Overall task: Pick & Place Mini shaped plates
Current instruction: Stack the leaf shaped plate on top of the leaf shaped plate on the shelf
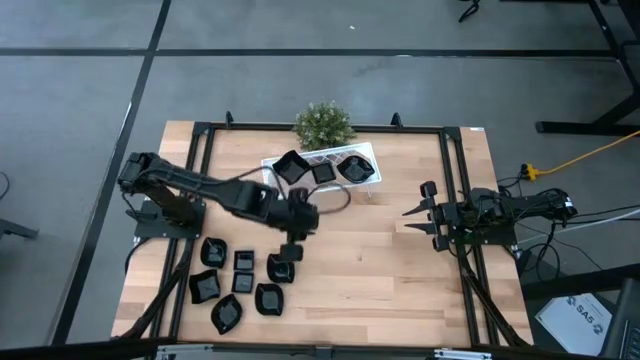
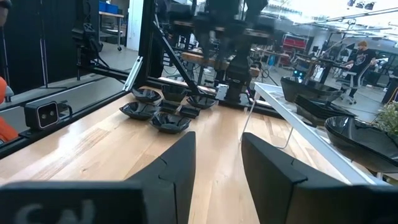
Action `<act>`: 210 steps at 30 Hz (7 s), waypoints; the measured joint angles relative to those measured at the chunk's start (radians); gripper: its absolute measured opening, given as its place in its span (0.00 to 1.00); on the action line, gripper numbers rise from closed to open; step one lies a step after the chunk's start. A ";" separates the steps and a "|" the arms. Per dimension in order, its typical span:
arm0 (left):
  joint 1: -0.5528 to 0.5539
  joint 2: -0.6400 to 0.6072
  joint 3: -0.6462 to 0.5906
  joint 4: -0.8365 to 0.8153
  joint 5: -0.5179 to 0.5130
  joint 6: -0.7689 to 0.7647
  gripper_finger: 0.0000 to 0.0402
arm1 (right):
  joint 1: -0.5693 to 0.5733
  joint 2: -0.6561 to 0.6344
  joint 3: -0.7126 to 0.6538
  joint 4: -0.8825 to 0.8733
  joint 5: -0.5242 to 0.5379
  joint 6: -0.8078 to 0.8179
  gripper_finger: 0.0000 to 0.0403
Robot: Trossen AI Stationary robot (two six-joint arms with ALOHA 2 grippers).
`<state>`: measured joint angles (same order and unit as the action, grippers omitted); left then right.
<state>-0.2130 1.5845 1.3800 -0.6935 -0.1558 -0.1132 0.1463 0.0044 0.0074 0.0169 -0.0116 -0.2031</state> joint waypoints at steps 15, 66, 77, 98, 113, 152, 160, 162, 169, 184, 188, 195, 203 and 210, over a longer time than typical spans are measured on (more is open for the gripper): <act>-0.266 0.000 0.000 -0.007 -0.060 -0.144 0.19 | 0.000 0.000 0.000 0.000 0.000 0.000 0.32; -0.427 0.249 -0.030 -0.014 -0.115 -0.299 0.19 | 0.000 0.000 0.000 0.000 0.000 0.000 0.32; -0.402 0.299 -0.050 -0.014 -0.129 -0.395 0.19 | 0.000 0.000 0.000 0.000 0.000 0.000 0.32; -0.360 0.355 -0.050 -0.078 -0.079 -0.465 0.19 | 0.000 0.000 0.000 0.000 0.000 0.000 0.32; -0.360 0.356 -0.050 -0.082 -0.068 -0.477 0.19 | 0.000 0.000 0.000 0.000 0.000 0.000 0.32; -0.342 0.393 -0.002 -0.163 -0.077 -0.457 0.01 | 0.000 0.000 0.000 0.000 0.000 0.000 0.32; -0.342 0.393 0.084 -0.258 -0.112 -0.415 0.00 | 0.000 0.000 0.000 0.000 0.000 0.000 0.32; -0.342 0.390 0.096 -0.255 -0.113 -0.382 0.01 | 0.000 0.000 0.000 0.000 0.000 0.000 0.32; -0.325 0.379 0.151 -0.253 -0.143 -0.287 0.01 | 0.000 0.000 0.000 0.000 0.000 0.000 0.32; -0.267 0.379 0.282 -0.242 -0.222 -0.035 0.00 | 0.000 0.000 0.000 0.000 0.000 0.000 0.32; -0.259 0.379 0.318 -0.232 -0.225 0.043 0.01 | 0.000 0.000 0.000 0.000 0.000 0.000 0.32; -0.229 0.379 0.386 -0.195 -0.229 0.201 0.01 | 0.000 0.000 0.000 0.000 0.000 0.000 0.32; -0.142 0.379 0.445 -0.150 -0.225 0.330 0.00 | 0.000 0.000 0.000 0.000 0.000 0.000 0.32; -0.043 0.379 0.467 -0.065 -0.211 0.386 0.00 | 0.000 0.000 0.000 0.000 0.000 0.000 0.32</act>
<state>-0.2564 1.9633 1.8469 -0.7584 -0.3672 0.2728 0.1463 0.0044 0.0074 0.0170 -0.0113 -0.2031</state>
